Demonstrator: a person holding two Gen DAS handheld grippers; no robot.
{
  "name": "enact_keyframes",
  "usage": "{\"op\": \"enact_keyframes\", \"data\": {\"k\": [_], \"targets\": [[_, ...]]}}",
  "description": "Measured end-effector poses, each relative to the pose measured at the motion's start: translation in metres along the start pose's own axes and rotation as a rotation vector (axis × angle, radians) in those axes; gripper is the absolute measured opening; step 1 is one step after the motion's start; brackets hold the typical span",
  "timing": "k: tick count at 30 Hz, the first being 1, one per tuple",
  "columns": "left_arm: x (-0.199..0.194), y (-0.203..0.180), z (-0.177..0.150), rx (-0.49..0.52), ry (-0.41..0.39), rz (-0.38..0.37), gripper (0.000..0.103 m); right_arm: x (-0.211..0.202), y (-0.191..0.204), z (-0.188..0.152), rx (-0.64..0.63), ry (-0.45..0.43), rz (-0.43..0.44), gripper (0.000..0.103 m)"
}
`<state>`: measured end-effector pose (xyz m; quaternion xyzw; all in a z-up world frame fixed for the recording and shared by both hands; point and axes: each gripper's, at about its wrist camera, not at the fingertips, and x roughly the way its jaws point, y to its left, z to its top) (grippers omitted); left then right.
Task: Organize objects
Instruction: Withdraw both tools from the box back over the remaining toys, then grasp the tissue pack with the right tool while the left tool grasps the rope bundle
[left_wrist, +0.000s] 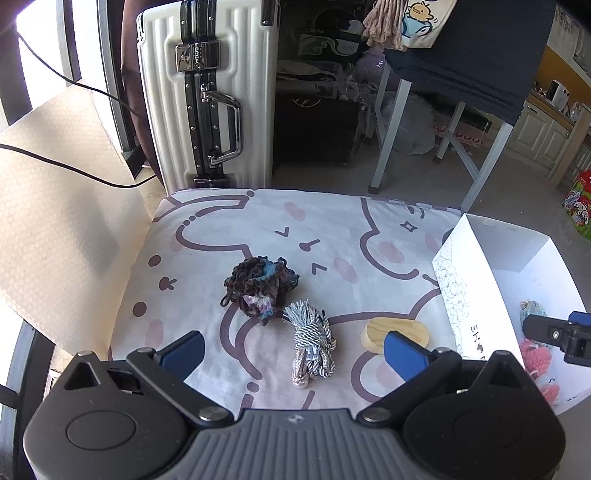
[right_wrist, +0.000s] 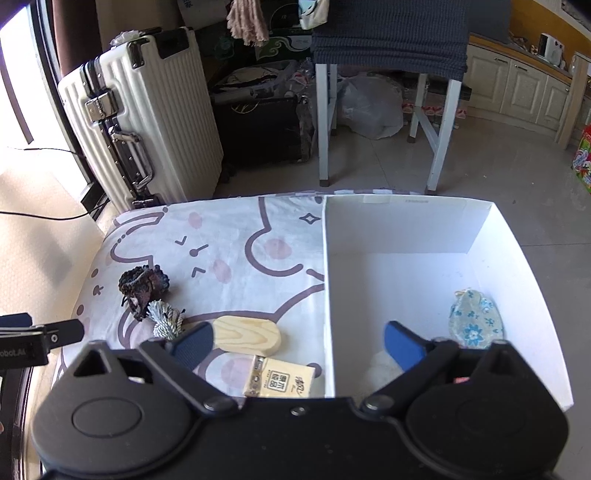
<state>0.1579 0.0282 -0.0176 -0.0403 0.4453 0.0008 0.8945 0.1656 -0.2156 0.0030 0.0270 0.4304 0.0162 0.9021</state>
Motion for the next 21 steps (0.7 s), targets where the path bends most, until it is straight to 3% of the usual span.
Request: {"op": "enact_keyframes", "data": {"k": [7, 11, 14, 15, 17, 21], "targets": [[0.019, -0.002, 0.005, -0.016, 0.035, 0.003, 0.091, 0.029, 0.023, -0.003, -0.05, 0.073, 0.021, 0.076], [0.034, -0.005, 0.009, -0.019, 0.063, 0.006, 0.085, 0.05, 0.029, -0.005, -0.08, 0.108, 0.032, 0.057], [0.049, -0.008, 0.011, -0.027, 0.096, 0.0, 0.075, 0.064, 0.033, -0.005, -0.104, 0.13, 0.026, 0.046], [0.054, -0.009, 0.011, -0.032, 0.105, -0.002, 0.071, 0.069, 0.033, -0.005, -0.111, 0.134, 0.022, 0.035], [0.065, -0.011, 0.012, -0.044, 0.127, -0.003, 0.068, 0.077, 0.036, -0.006, -0.129, 0.143, 0.022, 0.024], [0.081, -0.018, 0.013, -0.047, 0.144, 0.003, 0.066, 0.094, 0.039, -0.003, -0.141, 0.168, 0.011, 0.017]]}}
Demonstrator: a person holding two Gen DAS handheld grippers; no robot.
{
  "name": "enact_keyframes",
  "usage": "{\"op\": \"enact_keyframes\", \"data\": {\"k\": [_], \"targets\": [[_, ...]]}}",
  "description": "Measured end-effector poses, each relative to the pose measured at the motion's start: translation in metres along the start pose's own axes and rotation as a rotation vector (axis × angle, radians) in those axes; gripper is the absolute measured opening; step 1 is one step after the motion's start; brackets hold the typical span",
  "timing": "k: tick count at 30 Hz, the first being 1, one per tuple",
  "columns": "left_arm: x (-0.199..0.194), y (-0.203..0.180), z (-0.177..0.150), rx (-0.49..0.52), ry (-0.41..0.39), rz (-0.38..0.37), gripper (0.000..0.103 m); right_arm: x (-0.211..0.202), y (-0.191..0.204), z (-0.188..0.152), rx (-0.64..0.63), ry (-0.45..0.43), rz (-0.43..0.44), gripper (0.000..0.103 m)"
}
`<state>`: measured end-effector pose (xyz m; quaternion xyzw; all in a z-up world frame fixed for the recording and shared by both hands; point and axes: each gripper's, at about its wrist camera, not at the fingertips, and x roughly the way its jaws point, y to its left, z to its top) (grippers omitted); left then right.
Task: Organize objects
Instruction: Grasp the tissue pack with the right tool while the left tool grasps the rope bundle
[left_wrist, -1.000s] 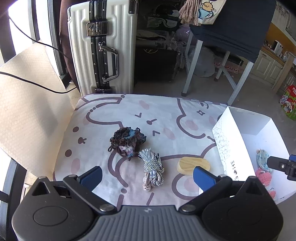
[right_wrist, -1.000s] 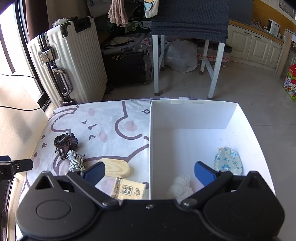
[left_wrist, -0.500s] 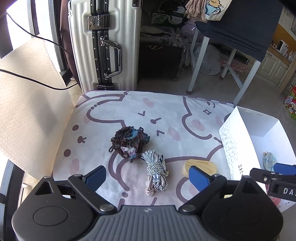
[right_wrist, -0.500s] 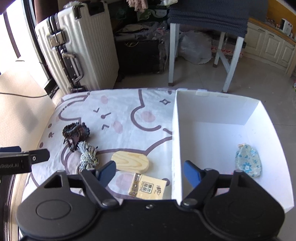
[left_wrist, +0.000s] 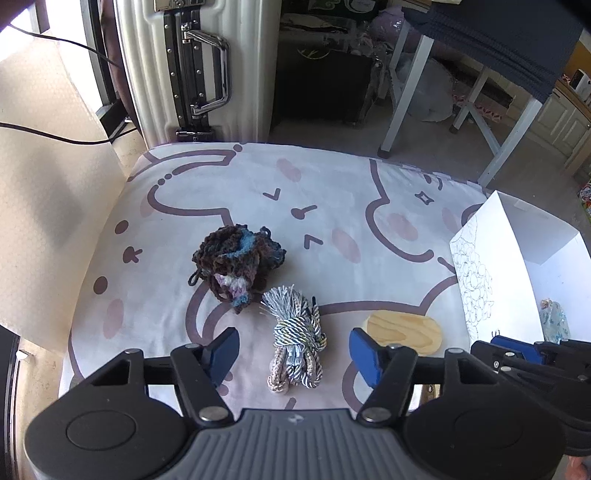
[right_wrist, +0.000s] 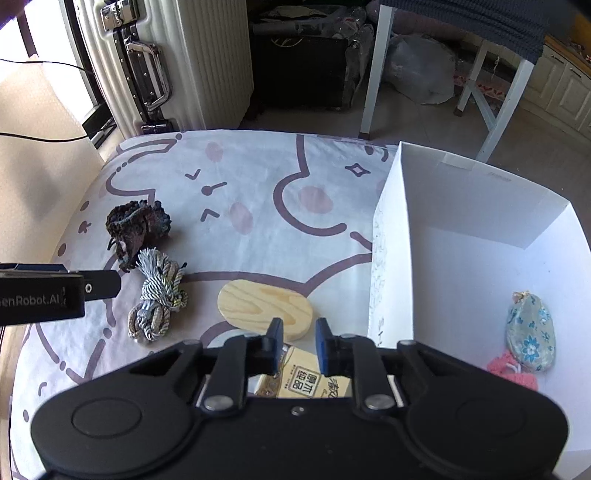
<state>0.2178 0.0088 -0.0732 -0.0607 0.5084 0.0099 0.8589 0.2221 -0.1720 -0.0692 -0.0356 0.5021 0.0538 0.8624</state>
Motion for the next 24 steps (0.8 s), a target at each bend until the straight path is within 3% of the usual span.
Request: {"op": "enact_keyframes", "data": {"k": [6, 18, 24], "targets": [[0.019, 0.002, 0.004, -0.027, 0.03, -0.001, 0.059, 0.027, 0.003, 0.006, -0.002, 0.083, -0.026, 0.002], [0.059, 0.011, 0.003, -0.055, 0.055, -0.011, 0.054, 0.079, 0.017, 0.0, -0.123, 0.189, -0.154, 0.002], [0.075, 0.01, 0.0, -0.04, 0.052, -0.024, 0.054, 0.089, 0.019, -0.006, -0.17, 0.212, -0.17, 0.002]]}}
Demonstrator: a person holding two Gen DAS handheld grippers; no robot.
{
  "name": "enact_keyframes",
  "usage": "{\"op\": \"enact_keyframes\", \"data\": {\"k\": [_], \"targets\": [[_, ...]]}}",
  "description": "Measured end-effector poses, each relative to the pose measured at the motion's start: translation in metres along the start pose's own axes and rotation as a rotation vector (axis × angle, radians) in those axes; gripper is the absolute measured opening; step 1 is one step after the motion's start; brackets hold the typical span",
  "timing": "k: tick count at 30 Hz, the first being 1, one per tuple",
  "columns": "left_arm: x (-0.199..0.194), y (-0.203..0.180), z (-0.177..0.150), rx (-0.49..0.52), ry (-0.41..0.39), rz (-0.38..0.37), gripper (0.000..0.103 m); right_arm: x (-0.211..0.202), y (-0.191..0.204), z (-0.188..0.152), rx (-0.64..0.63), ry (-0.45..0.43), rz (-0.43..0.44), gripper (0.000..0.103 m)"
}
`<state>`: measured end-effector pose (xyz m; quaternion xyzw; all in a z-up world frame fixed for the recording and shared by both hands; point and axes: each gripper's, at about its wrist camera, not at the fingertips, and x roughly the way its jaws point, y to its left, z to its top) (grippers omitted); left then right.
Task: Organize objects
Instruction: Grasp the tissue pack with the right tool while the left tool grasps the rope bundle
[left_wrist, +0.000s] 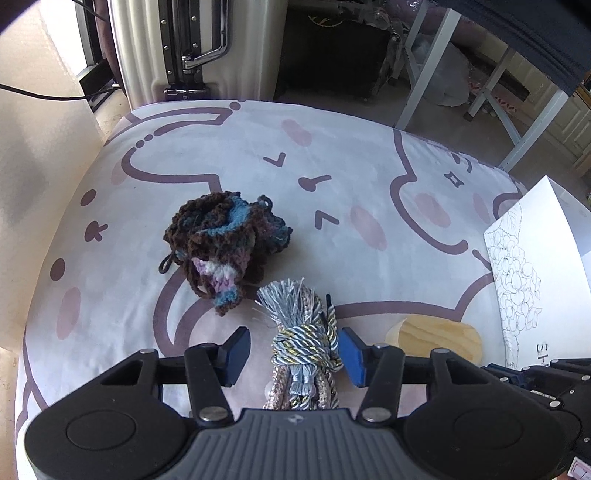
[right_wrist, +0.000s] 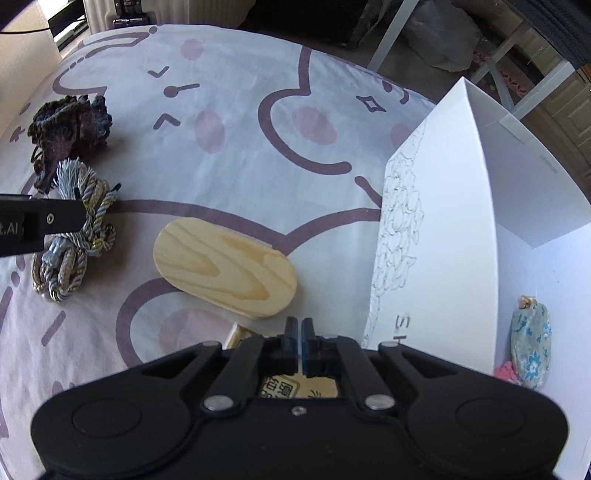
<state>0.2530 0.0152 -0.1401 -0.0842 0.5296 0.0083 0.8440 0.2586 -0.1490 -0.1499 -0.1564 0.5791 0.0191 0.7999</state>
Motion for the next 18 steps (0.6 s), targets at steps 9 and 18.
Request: {"op": "enact_keyframes", "data": {"k": [9, 18], "targets": [[0.013, -0.01, -0.005, 0.058, 0.029, 0.024, 0.054, 0.0, 0.021, -0.015, -0.08, 0.088, 0.109, 0.003], [0.014, -0.008, -0.006, 0.059, 0.038, -0.008, 0.047, -0.027, 0.034, -0.048, -0.212, 0.091, 0.24, 0.019]]}}
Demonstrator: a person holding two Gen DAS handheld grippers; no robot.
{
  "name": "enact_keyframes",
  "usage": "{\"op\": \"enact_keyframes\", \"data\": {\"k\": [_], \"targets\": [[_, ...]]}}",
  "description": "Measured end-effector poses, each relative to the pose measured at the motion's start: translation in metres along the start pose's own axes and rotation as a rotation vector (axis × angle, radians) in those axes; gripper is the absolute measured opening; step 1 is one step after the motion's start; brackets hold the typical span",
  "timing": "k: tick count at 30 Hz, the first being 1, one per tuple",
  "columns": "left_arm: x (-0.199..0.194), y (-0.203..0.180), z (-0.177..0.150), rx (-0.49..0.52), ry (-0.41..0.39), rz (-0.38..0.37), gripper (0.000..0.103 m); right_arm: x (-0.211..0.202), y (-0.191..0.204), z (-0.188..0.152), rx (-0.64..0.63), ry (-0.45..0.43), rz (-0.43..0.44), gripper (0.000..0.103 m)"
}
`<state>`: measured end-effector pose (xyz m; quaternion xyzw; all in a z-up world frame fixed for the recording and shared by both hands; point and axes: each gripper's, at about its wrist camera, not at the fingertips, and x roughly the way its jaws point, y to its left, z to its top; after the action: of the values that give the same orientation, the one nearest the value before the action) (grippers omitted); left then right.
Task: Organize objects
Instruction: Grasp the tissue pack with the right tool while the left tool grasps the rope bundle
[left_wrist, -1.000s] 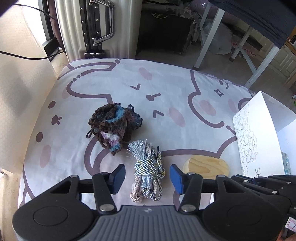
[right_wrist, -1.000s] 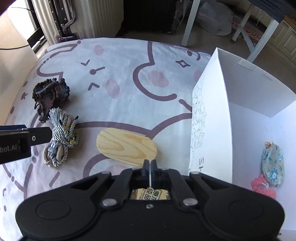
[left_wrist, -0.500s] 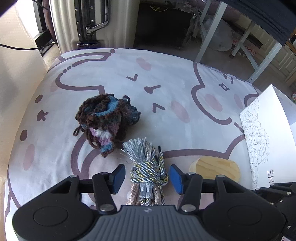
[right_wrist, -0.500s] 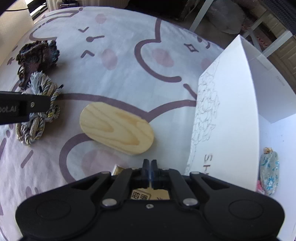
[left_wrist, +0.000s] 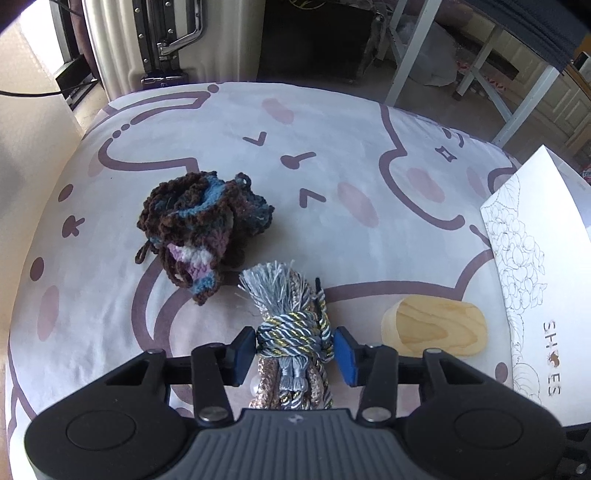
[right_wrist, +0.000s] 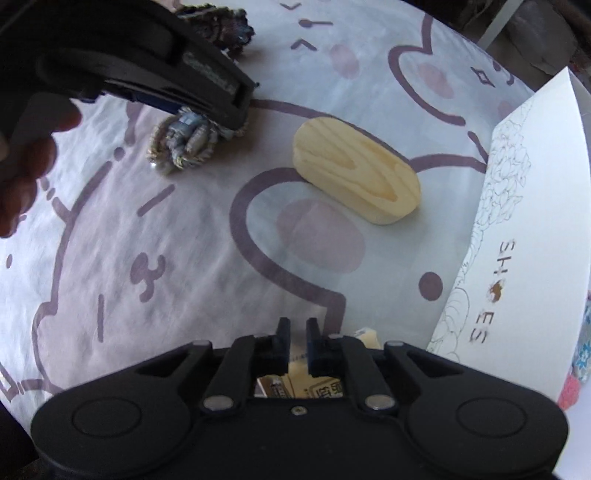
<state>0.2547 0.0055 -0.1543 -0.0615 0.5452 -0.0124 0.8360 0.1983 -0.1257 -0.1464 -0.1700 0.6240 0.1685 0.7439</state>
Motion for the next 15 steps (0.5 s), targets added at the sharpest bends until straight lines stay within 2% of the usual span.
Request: {"op": "enact_keyframes", "data": {"k": [1, 3, 6, 9, 13, 15], "targets": [[-0.001, -0.001, -0.001, 0.013, 0.003, 0.003, 0.046, -0.007, 0.001, -0.002, -0.021, -0.034, 0.001, 0.025], [-0.002, -0.002, -0.002, 0.032, 0.01, 0.004, 0.046, -0.018, 0.003, -0.008, -0.084, -0.085, -0.007, 0.045], [-0.005, 0.002, -0.005, 0.054, 0.031, 0.002, 0.046, -0.025, -0.002, -0.018, -0.158, -0.094, -0.01, 0.066], [-0.008, 0.008, -0.011, 0.084, 0.054, 0.005, 0.046, -0.019, -0.011, -0.022, -0.196, -0.086, -0.026, 0.072], [-0.012, 0.014, -0.019, 0.133, 0.092, 0.013, 0.046, -0.018, -0.008, -0.03, -0.258, -0.085, -0.004, 0.08], [-0.015, 0.015, -0.024, 0.154, 0.108, 0.014, 0.045, -0.012, -0.001, -0.03, -0.289, -0.068, -0.042, 0.082]]}}
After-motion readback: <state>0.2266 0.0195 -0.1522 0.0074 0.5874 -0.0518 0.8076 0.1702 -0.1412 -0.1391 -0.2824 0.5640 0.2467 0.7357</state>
